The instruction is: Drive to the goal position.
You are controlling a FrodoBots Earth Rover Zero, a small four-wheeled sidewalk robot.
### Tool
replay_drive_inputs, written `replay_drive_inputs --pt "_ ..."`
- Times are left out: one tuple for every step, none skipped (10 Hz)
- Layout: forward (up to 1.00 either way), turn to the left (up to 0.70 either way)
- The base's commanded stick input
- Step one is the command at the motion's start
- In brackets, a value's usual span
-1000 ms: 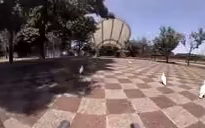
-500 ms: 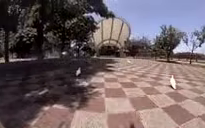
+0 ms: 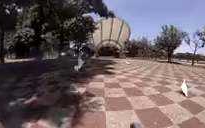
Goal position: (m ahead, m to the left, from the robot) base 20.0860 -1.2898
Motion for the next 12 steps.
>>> replay_drive_inputs --pt "0.7 0.0" --pt "0.7 0.0" --pt "0.7 0.0" --pt "0.7 0.0" --pt "0.7 0.0" --pt "0.7 0.0" --pt "0.7 0.0" --pt "0.7 0.0" --pt "0.7 0.0" --pt "0.7 0.0" --pt "0.7 0.0" --pt "0.7 0.0"
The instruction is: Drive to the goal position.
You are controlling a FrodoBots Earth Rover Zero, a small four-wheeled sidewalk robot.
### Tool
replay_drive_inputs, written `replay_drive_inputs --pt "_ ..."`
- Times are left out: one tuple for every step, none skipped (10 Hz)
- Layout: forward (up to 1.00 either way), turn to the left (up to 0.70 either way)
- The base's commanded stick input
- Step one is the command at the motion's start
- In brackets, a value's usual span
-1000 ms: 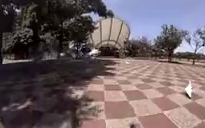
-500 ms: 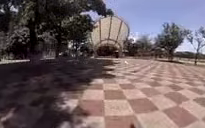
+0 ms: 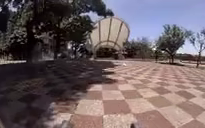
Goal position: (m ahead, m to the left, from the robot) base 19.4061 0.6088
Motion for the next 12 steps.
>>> replay_drive_inputs --pt "0.7 0.0" --pt "0.7 0.0" --pt "0.7 0.0" --pt "0.7 0.0" --pt "0.7 0.0" --pt "0.7 0.0" --pt "0.7 0.0" --pt "0.7 0.0" --pt "0.7 0.0" --pt "0.7 0.0" --pt "0.7 0.0" --pt "0.7 0.0"
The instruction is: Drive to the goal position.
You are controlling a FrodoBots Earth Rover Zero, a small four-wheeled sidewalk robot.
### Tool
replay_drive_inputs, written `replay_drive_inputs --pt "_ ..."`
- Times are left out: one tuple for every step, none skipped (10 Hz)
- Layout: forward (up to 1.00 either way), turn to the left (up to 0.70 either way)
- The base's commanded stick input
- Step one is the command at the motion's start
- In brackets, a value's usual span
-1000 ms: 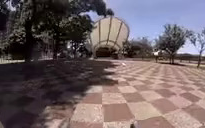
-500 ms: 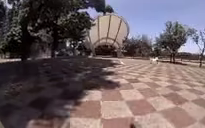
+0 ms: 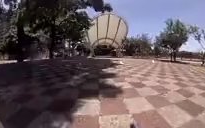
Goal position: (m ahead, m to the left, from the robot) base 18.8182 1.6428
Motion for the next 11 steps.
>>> replay_drive_inputs --pt "0.7 0.0" --pt "0.7 0.0" --pt "0.7 0.0" --pt "0.7 0.0" --pt "0.7 0.0" --pt "0.7 0.0" --pt "0.7 0.0" --pt "0.7 0.0" --pt "0.7 0.0" --pt "0.7 0.0" --pt "0.7 0.0"
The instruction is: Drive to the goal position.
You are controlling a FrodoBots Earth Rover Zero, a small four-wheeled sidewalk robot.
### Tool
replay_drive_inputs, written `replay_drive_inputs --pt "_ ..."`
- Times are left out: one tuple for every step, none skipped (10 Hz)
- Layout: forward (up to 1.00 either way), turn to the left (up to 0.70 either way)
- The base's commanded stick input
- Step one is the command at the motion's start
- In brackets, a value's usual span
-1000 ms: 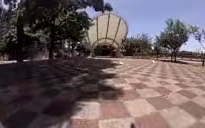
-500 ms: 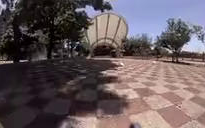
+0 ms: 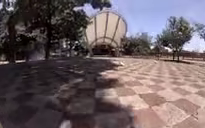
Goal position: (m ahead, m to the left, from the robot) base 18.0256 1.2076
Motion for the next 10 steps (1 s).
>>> replay_drive_inputs --pt "0.7 0.0" --pt "0.7 0.0" --pt "0.7 0.13" --pt "0.7 0.27" --pt "0.7 0.27" --pt "0.7 0.27" --pt "0.7 0.27" --pt "0.7 0.27" --pt "0.7 0.27" --pt "0.7 0.27"
